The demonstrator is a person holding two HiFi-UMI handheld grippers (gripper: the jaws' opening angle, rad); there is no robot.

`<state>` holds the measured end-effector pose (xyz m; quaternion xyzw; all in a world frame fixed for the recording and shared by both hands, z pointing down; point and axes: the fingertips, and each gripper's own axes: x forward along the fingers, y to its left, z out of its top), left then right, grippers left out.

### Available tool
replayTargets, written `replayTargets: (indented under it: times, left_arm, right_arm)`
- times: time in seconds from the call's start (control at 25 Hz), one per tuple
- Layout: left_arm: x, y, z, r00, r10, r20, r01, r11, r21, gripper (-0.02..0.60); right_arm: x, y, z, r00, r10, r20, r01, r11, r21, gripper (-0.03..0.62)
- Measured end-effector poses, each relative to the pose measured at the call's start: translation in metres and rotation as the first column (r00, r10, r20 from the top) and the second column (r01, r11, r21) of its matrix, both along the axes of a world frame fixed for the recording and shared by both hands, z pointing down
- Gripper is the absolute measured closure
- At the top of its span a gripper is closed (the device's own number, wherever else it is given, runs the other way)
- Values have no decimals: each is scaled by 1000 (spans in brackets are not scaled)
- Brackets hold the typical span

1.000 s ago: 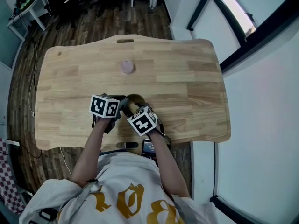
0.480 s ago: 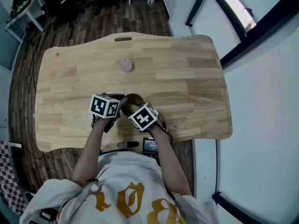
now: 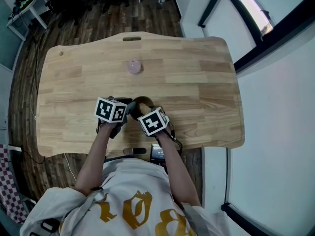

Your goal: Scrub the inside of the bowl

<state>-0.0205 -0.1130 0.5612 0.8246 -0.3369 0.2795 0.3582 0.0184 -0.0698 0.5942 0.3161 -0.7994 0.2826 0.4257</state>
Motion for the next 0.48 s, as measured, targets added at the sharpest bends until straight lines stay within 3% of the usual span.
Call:
replayTargets:
  times: [0.2,0.48]
  left_arm:
    - [1,0,3,1000,0,-13,0,1000,-14,526]
    - [3,4,8,1000,26,1,-26,999,-21,526]
  right_arm:
    - [1,-4,0,999,-28,-29,30,997,72,396]
    - [3,-4,6,998,-19,-66,22,998,55,396]
